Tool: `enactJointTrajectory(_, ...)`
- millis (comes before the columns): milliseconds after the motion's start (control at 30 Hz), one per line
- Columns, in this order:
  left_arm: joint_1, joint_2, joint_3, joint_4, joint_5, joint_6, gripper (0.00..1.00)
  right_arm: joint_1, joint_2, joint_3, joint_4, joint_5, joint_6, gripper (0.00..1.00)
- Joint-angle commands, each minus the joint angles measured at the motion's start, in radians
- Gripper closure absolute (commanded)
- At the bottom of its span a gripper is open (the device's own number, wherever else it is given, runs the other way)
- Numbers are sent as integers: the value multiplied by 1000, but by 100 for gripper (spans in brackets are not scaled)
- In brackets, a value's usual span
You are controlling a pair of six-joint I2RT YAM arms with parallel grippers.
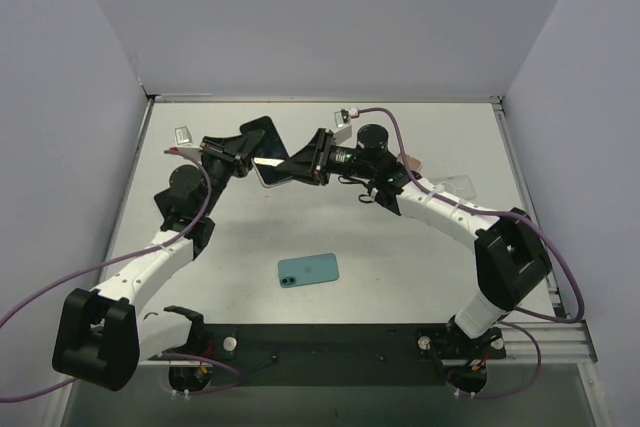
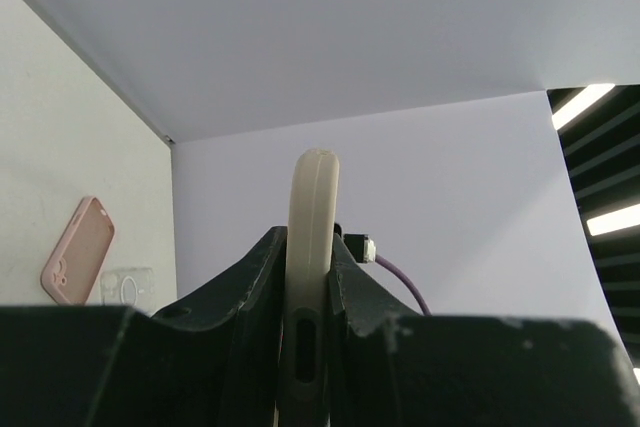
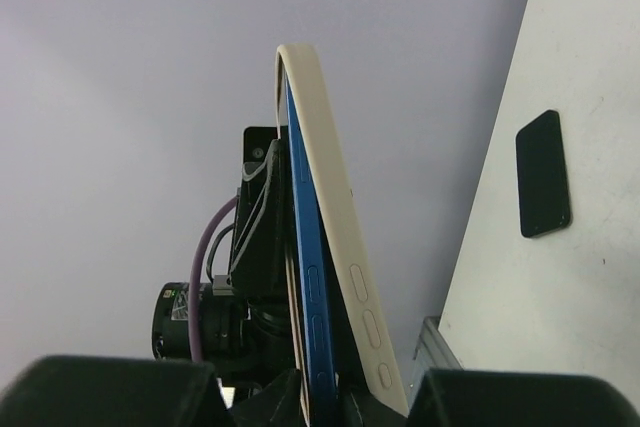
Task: Take the phone out of the phone case
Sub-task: Remove the phone case from the phone.
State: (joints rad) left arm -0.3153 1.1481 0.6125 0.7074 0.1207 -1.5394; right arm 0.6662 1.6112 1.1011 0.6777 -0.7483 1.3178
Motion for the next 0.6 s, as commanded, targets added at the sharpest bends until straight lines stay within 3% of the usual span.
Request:
enactJointTrajectory(0,-162,-50,27,191,382,-119,100,7,67,49,129,158,35,86)
enactJointTrajectory(67,-162,-38,23,208,390,-114,100,7,64,49,137,135,40,100)
enactJointTrajectory(300,-160,76,90,268,516,-67,99,-33,-29,-81,125,174,57,100)
enactJointTrajectory(333,-160,78,95,233,528,-50,91,-45,-48,-104,111,190,46,100)
enactJointTrajectory(367,-160,78,102,212,540,-13,72,-68,-94,-154,71,222,37,100)
enactJointTrajectory(500,-160,56,104,84,557,85,30,-117,-212,-257,-64,321,-17,100)
enactJointTrajectory(567,-165,48,98,17,565,136,24,-128,-264,-285,-134,355,-46,100)
